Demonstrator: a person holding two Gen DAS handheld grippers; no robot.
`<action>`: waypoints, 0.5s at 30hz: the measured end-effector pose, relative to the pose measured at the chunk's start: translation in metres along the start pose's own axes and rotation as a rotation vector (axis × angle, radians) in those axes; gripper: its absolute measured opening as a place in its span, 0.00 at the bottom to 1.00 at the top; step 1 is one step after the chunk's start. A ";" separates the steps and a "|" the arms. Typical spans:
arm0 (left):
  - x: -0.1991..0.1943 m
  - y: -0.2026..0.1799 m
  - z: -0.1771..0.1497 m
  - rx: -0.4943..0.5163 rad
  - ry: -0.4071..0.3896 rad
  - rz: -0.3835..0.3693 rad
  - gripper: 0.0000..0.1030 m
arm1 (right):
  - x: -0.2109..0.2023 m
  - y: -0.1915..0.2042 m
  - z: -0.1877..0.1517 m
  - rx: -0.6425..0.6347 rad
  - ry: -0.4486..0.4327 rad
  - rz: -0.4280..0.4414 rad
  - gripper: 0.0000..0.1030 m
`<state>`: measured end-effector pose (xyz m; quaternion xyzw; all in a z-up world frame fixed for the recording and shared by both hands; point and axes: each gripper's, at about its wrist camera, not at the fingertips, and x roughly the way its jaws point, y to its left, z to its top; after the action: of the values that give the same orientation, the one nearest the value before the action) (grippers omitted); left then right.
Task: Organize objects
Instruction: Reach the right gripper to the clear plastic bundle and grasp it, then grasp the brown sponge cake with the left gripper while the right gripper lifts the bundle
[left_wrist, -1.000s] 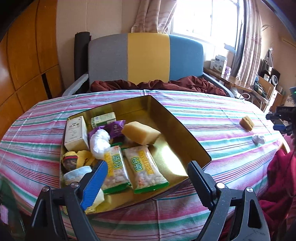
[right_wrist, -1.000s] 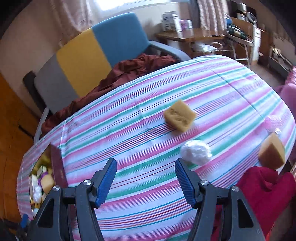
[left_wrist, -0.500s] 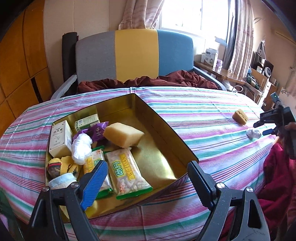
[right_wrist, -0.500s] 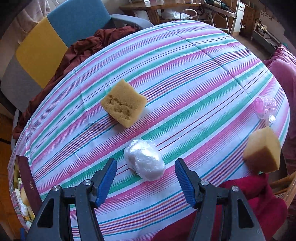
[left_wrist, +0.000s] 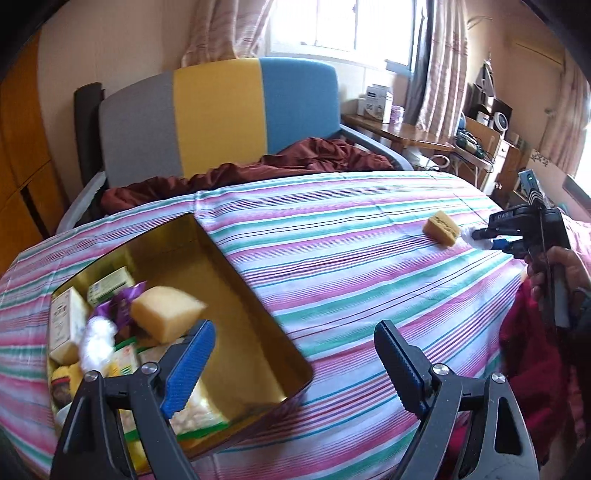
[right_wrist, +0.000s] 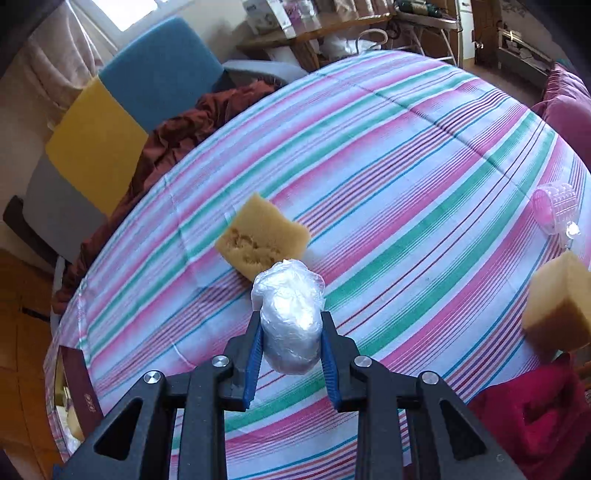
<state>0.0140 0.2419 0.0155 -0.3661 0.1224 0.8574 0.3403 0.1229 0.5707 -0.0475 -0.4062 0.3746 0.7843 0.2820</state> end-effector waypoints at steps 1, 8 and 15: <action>0.006 -0.007 0.005 0.008 0.010 -0.013 0.86 | -0.007 -0.002 -0.001 0.010 -0.035 0.012 0.27; 0.053 -0.054 0.035 0.042 0.095 -0.103 0.86 | -0.043 -0.014 0.001 0.103 -0.227 0.036 0.27; 0.099 -0.112 0.065 0.161 0.113 -0.170 0.85 | -0.045 -0.019 0.006 0.135 -0.239 0.093 0.27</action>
<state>0.0037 0.4033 -0.0047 -0.3943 0.1784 0.7910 0.4325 0.1575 0.5802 -0.0143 -0.2722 0.4088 0.8122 0.3148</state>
